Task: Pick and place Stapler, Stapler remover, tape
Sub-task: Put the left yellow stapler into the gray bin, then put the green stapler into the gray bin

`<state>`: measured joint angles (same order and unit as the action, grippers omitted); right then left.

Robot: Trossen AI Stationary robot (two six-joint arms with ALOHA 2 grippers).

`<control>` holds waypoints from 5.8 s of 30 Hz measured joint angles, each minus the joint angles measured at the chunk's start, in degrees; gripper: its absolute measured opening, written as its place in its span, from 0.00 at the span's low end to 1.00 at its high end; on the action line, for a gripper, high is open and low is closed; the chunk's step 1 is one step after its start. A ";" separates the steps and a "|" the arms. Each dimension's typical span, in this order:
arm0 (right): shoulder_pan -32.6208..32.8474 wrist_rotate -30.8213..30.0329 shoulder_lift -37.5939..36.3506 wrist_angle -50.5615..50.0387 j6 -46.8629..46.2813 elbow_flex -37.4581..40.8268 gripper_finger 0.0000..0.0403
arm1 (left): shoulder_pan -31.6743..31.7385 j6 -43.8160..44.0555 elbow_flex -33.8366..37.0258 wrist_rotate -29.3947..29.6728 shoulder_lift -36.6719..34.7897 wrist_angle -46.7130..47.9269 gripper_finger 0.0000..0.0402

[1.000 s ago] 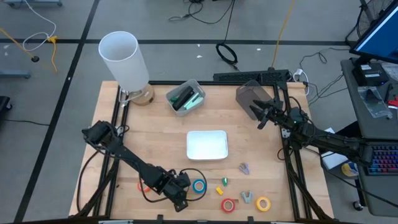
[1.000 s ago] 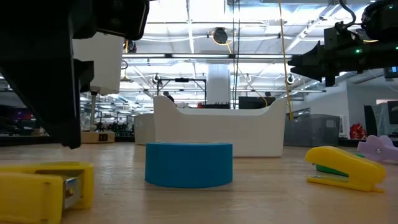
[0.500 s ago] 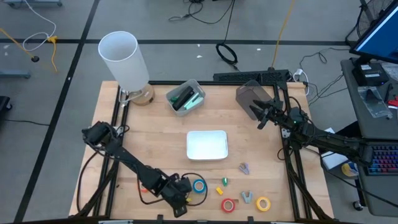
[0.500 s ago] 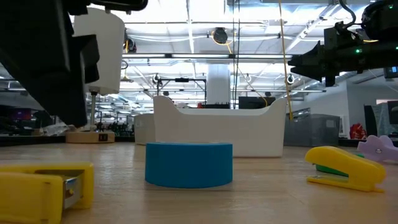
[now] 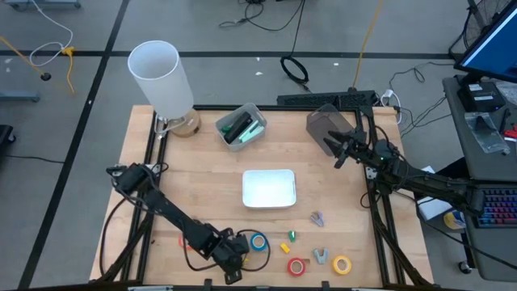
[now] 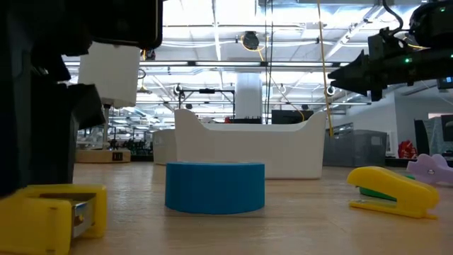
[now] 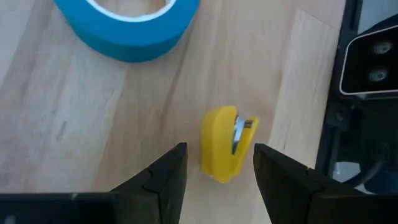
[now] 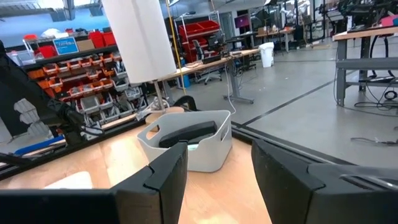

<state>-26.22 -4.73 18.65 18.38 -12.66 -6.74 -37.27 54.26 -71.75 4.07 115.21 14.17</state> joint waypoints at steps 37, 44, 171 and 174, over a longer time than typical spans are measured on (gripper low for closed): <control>-0.02 -6.01 0.00 -0.17 -0.11 0.02 0.42 | 3.01 2.76 0.15 2.02 -2.91 17.05 0.14; 0.00 -5.99 0.00 -0.03 -0.11 0.02 0.42 | 3.37 11.69 0.21 5.50 -7.75 32.78 0.14; 0.00 -7.21 0.00 -0.07 -0.12 0.02 0.42 | 33.80 -23.90 -0.04 8.58 -22.92 -1.40 0.39; 0.00 -7.21 0.00 -0.08 -0.11 0.02 0.42 | 32.74 -24.34 -0.04 7.86 -22.92 -1.94 0.39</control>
<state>-26.22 -11.94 18.65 18.31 -12.78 -6.72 -4.54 29.92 -71.79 11.93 92.29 12.23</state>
